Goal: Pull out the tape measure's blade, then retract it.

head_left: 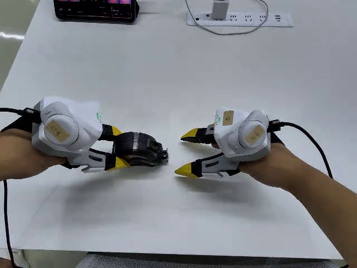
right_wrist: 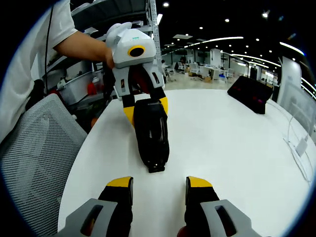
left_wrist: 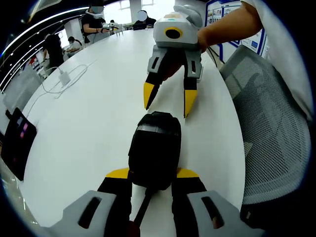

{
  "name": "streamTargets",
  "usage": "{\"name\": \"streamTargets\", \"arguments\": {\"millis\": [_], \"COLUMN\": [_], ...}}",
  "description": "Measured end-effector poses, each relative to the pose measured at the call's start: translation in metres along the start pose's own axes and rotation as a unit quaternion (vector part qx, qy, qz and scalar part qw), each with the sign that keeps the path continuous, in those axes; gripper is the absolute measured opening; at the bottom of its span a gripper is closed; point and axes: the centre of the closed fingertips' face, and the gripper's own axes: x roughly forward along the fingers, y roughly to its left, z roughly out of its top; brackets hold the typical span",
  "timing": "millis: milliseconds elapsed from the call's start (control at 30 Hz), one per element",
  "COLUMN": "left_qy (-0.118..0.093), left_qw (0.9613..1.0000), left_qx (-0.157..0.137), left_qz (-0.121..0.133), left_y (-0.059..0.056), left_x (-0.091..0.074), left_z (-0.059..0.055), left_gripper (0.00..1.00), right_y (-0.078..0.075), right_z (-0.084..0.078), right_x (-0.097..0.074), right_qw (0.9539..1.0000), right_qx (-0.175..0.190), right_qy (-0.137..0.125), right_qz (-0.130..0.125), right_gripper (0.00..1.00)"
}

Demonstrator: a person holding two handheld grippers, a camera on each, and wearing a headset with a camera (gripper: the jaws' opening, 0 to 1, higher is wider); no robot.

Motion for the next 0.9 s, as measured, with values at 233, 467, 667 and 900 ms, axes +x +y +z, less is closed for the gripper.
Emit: {"name": "streamTargets", "arguments": {"millis": [233,467,667,900], "left_qy": [-0.001,-0.001,-0.001,0.001], "left_qw": [1.0000,1.0000,1.0000,1.0000], "left_qx": [-0.001,0.001,0.004,0.007], "left_qz": [0.000,-0.001,-0.002,-0.001], "left_y": [0.000,0.000,0.000,0.000], "left_x": [0.000,0.000,0.000,0.000], "left_z": [0.000,0.000,0.000,0.000], "left_gripper": [0.26,0.26,0.26,0.26], "right_y": [-0.002,0.000,-0.002,0.000], "right_z": [0.003,0.006,0.007,0.010], "right_x": [0.006,0.012,0.016,0.019], "right_qw": [1.0000,0.9999,0.9997,0.9995], "right_qx": [-0.006,-0.013,-0.022,-0.027], "right_qy": [-0.005,-0.008,-0.010,-0.013], "right_qz": [0.000,0.004,0.007,0.014], "right_gripper": [0.35,0.30,0.24,0.20]}}
